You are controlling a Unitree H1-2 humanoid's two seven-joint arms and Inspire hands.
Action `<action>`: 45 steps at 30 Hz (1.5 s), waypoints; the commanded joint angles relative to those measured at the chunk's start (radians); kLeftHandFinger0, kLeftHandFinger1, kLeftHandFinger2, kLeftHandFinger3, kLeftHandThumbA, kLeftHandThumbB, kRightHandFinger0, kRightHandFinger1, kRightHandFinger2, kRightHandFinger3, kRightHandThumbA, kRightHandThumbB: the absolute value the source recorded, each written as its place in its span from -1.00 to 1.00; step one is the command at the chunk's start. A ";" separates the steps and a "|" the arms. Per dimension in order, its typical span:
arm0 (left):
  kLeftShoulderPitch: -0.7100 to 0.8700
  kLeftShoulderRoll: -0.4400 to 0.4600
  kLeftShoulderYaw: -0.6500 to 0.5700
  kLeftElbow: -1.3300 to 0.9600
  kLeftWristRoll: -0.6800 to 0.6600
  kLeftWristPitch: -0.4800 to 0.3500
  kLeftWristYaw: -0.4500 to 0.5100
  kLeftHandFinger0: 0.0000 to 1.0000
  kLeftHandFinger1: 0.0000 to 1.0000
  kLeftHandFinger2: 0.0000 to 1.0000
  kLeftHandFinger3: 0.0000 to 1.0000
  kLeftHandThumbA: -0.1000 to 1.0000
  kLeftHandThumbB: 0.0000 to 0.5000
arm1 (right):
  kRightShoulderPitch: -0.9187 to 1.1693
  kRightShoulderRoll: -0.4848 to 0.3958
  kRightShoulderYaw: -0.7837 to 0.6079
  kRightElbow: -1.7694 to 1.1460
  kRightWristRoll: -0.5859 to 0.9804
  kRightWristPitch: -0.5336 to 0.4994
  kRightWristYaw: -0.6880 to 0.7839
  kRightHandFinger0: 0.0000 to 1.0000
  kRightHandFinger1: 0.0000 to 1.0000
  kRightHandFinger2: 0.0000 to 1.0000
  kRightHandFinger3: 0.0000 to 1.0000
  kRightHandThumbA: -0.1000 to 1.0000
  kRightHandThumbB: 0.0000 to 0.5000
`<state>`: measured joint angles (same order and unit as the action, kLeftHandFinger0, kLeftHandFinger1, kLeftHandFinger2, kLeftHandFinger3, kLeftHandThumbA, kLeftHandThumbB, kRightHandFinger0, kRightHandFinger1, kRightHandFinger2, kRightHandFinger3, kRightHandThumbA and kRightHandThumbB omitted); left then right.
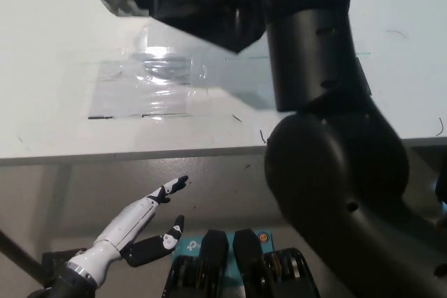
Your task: The robot uses its right hand to pick up a bag of coffee beans and puts it in the black plastic bag, then the robot grabs the top of the bag and lifts it.
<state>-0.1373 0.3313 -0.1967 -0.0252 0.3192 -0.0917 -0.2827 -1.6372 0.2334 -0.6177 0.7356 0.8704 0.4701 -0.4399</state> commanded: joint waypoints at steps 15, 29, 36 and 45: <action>0.003 0.001 -0.021 -0.035 0.018 0.009 -0.001 0.94 0.96 0.98 1.00 -0.22 -0.09 | -0.151 -0.018 0.058 0.129 -0.005 -0.069 0.108 -1.00 -0.68 0.41 1.00 -1.00 -0.90; -0.010 -0.005 -0.046 -0.036 0.032 0.020 -0.003 0.89 0.93 0.95 1.00 -0.21 -0.08 | -0.033 0.026 0.124 0.263 -0.072 -0.105 0.163 -1.00 -1.00 0.09 1.00 -1.00 -0.69; -0.021 -0.001 -0.058 -0.031 0.029 0.012 -0.007 0.83 0.91 0.95 1.00 -0.21 -0.09 | 0.008 -0.013 0.200 0.397 -0.156 -0.158 0.322 -1.00 -0.95 0.23 1.00 -1.00 -0.77; -0.034 0.005 -0.065 -0.042 0.030 0.027 -0.017 0.82 0.89 0.93 1.00 -0.22 -0.06 | 0.190 -0.084 0.540 0.509 -0.474 -0.248 0.400 -0.57 -0.20 0.77 0.57 -0.92 -0.40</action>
<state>-0.1403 0.3299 -0.2583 -0.0322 0.3410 -0.0718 -0.2834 -1.4965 0.2171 -0.2804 1.2091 0.6601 0.3472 -0.1736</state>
